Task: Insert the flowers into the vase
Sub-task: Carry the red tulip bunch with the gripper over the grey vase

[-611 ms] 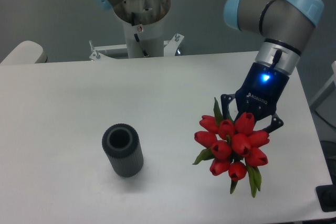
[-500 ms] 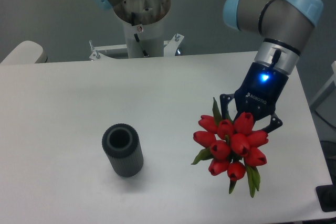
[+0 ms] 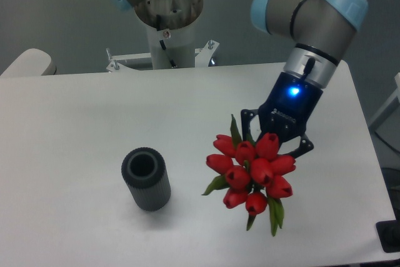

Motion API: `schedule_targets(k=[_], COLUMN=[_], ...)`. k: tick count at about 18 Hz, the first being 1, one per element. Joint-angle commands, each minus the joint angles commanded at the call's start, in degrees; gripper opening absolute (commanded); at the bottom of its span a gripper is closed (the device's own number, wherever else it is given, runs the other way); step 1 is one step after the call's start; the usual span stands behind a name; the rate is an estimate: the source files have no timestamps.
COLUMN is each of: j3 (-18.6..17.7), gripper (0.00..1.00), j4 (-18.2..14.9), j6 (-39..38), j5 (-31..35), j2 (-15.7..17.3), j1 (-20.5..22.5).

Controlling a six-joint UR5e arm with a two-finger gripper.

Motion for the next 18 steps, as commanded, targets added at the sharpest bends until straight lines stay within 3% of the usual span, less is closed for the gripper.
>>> schedule_targets(k=[3,7,11,18], j3=[0.0,0.0,0.0,0.44], gripper=[0.26,0.26,0.26,0.26], j4=[0.26,3.51,4.48,6.94], j6=[-5.44,-11.6,-13.02,-11.18], j5=[-0.44,-0.44,-0.87,-15.18], j2=[0.79,0.62,0.62,-1.49], j1=[-2.02,-5.37,-6.6,-7.13])
